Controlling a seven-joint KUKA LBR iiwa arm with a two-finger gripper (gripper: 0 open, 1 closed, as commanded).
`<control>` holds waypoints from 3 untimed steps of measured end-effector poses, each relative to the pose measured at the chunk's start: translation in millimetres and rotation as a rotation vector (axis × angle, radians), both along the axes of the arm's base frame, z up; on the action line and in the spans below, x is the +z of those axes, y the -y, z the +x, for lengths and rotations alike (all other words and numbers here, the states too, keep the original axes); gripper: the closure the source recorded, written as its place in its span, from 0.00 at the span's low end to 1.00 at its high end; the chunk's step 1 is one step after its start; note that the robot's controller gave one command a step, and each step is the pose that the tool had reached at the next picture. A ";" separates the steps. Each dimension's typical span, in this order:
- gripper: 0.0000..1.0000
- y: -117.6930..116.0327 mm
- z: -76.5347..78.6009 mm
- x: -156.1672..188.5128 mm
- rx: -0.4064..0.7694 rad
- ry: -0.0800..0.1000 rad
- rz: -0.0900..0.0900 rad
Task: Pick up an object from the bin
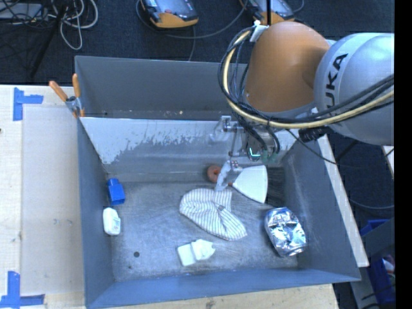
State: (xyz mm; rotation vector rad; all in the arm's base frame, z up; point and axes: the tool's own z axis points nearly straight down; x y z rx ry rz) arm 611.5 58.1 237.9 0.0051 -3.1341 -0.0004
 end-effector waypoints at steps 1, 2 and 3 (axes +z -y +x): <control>0.00 0.3 1.4 4.3 -0.001 0.008 0.000; 1.00 -54.2 -5.1 -118.7 0.021 0.006 0.000; 0.00 -53.7 -4.9 -118.6 0.019 0.006 0.000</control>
Offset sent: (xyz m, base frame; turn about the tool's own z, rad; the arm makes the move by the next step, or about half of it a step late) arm -0.0048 0.0532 -0.1179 -0.0195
